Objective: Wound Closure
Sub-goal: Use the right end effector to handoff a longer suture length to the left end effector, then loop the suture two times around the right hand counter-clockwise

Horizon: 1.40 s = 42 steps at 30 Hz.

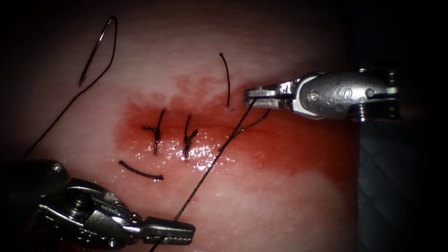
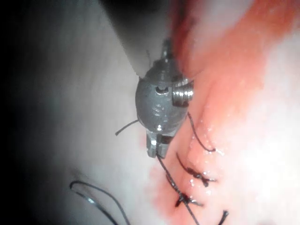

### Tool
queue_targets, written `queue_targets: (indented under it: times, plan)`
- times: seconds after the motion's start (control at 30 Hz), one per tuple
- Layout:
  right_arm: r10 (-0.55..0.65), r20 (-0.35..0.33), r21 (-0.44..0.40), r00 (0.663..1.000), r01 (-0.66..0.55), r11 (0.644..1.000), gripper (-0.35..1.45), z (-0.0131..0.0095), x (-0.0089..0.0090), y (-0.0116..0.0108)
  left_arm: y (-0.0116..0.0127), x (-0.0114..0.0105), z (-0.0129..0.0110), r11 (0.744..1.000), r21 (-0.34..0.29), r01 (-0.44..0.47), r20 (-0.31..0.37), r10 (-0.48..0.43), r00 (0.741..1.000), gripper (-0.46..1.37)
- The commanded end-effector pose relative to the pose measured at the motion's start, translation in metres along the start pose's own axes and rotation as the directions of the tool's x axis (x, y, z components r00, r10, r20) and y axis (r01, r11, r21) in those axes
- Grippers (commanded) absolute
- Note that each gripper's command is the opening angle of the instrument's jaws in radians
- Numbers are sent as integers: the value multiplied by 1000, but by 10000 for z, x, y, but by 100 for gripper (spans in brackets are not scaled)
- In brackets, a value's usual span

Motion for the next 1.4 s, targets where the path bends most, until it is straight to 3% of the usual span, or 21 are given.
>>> queue_targets:
  times: [0.03,0.13,0.27,0.3,0.33,0.4,0.47,0.7,1.03,1.23,1.4]
  plan:
    - [21,3,-8,1000,-21,1000,-35,-1,1,-1,-3,-1,-5,1000,15,-2,4,2,1000,-35]
    - [46,5,-13,999,-46,999,-35,-3,3,-2,-10,-4,-13,999,37,-7,18,6,1000,-35]
    - [65,-7,-18,998,-65,998,33,-6,9,-5,-21,-7,-26,997,72,-6,30,4,1000,-35]
    - [90,-10,-25,996,-90,996,65,-6,11,-6,-23,-8,-30,997,79,-10,34,7,999,-35]
    - [102,-19,-36,995,-103,994,83,-7,12,-6,-25,-9,-33,996,86,-8,38,4,999,-35]
    - [134,-37,-56,990,-136,989,110,-8,15,-7,-27,-10,-39,995,99,-10,44,6,999,-35]
    - [148,-52,-60,988,-151,987,120,-10,19,-7,-30,-11,-49,993,121,-6,50,-1,999,-35]
    - [160,-56,-72,985,-164,984,125,-20,24,-3,-37,-14,-77,985,175,-10,70,-3,998,-35]
    - [260,-69,-113,963,-266,957,117,-43,15,-10,-51,-26,-110,963,268,-3,109,-27,994,-35]
    - [294,-75,-106,953,-301,948,108,-46,11,-16,-59,-31,-117,944,331,-4,119,-38,992,-35]
    - [327,-92,-108,940,-336,936,102,-42,8,-19,-64,-38,-105,934,357,-20,143,-34,989,-35]
